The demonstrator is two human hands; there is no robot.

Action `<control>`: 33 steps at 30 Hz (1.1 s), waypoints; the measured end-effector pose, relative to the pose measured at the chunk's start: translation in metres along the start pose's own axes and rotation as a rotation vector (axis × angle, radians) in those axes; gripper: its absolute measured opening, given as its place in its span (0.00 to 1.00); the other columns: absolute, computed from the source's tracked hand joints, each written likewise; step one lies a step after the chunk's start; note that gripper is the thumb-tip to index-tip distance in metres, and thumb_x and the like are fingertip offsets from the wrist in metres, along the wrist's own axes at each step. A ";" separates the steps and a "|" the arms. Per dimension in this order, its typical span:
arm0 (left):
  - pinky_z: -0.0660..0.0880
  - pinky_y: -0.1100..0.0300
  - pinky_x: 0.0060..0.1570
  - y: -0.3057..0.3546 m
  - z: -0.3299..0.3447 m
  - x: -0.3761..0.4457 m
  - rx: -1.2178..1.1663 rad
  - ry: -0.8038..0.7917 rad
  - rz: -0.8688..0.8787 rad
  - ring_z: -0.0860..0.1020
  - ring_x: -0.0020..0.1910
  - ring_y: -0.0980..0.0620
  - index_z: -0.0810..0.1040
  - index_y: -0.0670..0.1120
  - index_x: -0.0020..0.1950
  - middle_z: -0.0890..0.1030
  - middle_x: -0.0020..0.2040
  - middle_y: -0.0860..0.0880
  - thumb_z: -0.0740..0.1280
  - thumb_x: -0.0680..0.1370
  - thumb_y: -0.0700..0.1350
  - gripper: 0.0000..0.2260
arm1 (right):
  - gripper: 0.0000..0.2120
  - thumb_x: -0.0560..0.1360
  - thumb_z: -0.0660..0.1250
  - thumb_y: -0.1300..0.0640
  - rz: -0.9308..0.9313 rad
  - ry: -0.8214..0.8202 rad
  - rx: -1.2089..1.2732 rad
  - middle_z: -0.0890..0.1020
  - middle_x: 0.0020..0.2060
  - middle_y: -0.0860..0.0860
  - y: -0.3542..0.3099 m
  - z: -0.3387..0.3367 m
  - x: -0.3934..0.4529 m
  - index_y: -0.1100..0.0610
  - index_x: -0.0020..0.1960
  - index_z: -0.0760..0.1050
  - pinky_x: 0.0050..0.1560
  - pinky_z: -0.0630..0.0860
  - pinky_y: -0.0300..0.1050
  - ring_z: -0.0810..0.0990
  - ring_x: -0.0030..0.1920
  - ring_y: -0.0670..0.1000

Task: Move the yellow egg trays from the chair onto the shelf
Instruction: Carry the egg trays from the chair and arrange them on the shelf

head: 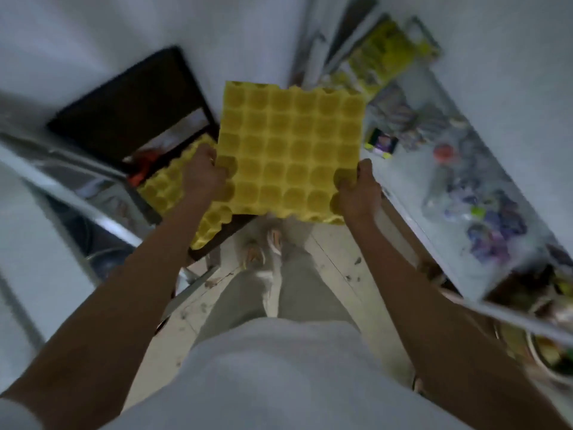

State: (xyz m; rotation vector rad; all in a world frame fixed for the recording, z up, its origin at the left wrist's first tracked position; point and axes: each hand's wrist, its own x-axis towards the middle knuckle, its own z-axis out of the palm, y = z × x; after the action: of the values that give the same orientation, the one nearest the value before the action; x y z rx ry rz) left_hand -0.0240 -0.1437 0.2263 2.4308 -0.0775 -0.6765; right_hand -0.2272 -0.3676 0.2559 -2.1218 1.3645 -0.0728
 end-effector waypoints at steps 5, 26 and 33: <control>0.75 0.50 0.37 0.079 0.043 -0.064 0.202 -0.159 0.329 0.80 0.41 0.41 0.79 0.41 0.44 0.81 0.40 0.44 0.70 0.73 0.41 0.04 | 0.13 0.76 0.66 0.57 0.221 0.166 0.086 0.80 0.43 0.55 0.085 -0.075 -0.068 0.55 0.60 0.71 0.38 0.71 0.48 0.80 0.44 0.60; 0.64 0.61 0.31 0.203 0.063 -0.200 0.310 -0.201 0.624 0.74 0.33 0.54 0.75 0.52 0.34 0.77 0.33 0.54 0.71 0.75 0.50 0.11 | 0.05 0.76 0.64 0.55 0.296 0.384 0.316 0.74 0.31 0.49 0.170 -0.227 -0.145 0.53 0.47 0.68 0.28 0.60 0.42 0.73 0.31 0.49; 0.70 0.60 0.40 0.244 0.043 -0.130 0.215 -0.167 0.576 0.77 0.41 0.51 0.81 0.50 0.48 0.80 0.40 0.53 0.70 0.76 0.49 0.04 | 0.04 0.78 0.62 0.55 0.294 0.428 0.364 0.77 0.31 0.50 0.121 -0.219 -0.078 0.54 0.46 0.71 0.28 0.64 0.42 0.75 0.32 0.51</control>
State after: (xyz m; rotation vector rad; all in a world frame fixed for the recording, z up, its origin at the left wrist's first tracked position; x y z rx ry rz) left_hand -0.1333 -0.3387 0.3952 2.3658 -0.9185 -0.6198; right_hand -0.4392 -0.4367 0.3926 -1.6399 1.7388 -0.6363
